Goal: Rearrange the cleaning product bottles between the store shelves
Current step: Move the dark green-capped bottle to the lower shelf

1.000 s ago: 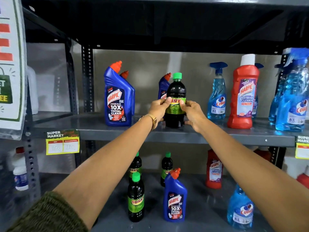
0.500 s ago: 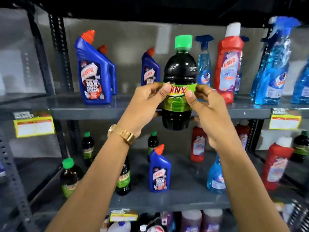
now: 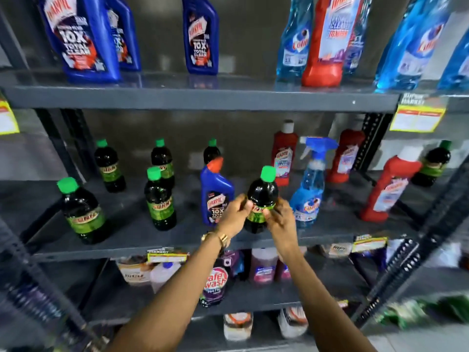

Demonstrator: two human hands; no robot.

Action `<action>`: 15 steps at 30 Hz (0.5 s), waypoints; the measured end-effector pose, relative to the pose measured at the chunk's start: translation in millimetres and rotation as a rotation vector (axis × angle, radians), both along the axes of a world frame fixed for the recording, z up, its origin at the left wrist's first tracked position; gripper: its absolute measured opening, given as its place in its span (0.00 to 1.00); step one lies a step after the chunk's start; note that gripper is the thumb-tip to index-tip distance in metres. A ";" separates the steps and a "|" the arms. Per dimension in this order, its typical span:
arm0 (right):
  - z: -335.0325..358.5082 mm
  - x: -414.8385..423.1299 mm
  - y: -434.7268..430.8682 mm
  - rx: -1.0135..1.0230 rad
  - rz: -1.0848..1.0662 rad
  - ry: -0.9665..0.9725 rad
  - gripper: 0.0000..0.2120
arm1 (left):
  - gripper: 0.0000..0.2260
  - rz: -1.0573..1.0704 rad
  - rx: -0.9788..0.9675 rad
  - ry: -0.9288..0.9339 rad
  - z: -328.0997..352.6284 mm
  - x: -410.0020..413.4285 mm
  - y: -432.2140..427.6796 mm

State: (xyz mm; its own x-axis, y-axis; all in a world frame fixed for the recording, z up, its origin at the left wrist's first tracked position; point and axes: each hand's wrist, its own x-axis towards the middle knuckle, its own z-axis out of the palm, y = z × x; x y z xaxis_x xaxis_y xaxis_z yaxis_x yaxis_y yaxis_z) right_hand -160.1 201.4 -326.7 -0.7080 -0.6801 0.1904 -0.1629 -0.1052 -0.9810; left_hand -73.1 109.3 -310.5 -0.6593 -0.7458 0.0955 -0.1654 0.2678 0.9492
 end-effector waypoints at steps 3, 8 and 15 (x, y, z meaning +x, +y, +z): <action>-27.4 -15.7 -12.5 0.067 -0.015 0.002 0.22 | 0.15 0.107 -0.004 -0.062 -27.7 -17.5 -7.0; -38.2 -29.6 -26.9 0.121 -0.045 0.083 0.22 | 0.19 0.103 0.043 -0.030 -41.0 -28.1 -11.9; -45.5 -3.1 -22.4 0.080 -0.309 0.229 0.16 | 0.13 0.277 -0.175 0.144 -56.5 11.0 4.9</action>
State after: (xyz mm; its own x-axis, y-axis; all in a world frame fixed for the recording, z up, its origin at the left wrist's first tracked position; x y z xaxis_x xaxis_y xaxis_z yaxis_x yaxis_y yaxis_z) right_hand -163.2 179.0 -372.2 -0.8270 -0.4604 0.3227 -0.3908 0.0583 -0.9186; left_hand -62.1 114.2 -367.0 -0.4048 -0.8583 0.3152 -0.1225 0.3925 0.9115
